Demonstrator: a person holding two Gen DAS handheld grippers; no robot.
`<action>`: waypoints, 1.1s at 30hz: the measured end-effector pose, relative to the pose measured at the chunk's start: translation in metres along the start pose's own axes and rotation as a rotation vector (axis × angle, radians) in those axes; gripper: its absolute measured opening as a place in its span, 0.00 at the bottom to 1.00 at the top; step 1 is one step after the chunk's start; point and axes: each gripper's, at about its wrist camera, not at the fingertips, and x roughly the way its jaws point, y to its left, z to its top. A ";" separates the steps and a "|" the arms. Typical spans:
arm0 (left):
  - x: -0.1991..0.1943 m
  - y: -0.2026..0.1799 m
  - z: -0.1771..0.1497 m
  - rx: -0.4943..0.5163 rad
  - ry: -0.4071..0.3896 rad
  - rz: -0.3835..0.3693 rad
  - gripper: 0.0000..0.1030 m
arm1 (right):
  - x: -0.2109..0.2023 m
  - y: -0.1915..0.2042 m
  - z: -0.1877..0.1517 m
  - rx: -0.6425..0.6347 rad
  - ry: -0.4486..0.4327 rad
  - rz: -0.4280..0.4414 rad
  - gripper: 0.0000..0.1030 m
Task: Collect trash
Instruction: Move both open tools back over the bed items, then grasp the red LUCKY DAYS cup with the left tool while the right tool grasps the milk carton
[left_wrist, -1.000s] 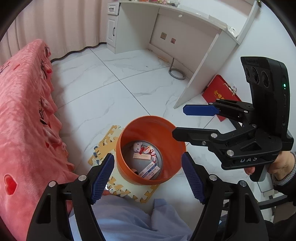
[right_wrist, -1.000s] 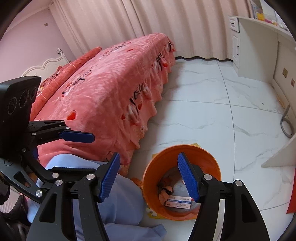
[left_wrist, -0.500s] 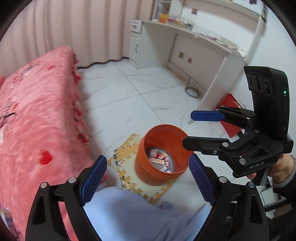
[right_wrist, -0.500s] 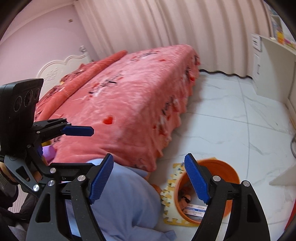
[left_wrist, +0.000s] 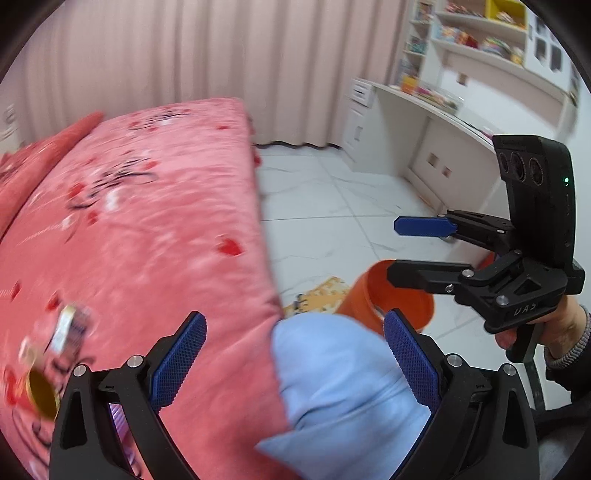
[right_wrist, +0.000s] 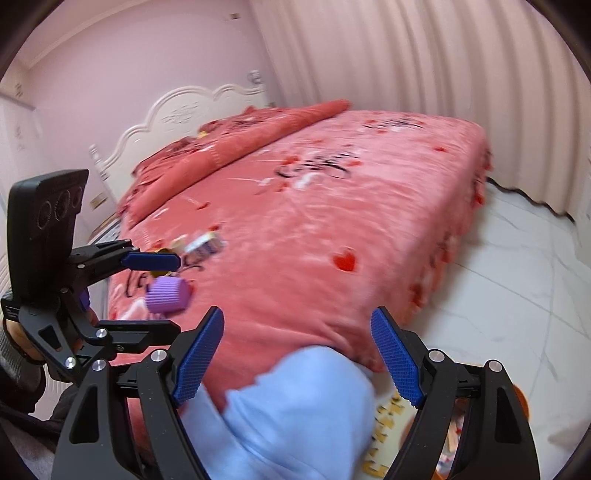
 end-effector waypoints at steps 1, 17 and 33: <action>-0.007 0.007 -0.005 -0.019 -0.004 0.016 0.93 | 0.005 0.011 0.004 -0.019 0.003 0.015 0.80; -0.092 0.112 -0.082 -0.276 -0.044 0.232 0.93 | 0.089 0.135 0.047 -0.217 0.071 0.198 0.80; -0.098 0.208 -0.118 -0.503 -0.029 0.355 0.93 | 0.173 0.189 0.065 -0.305 0.173 0.290 0.80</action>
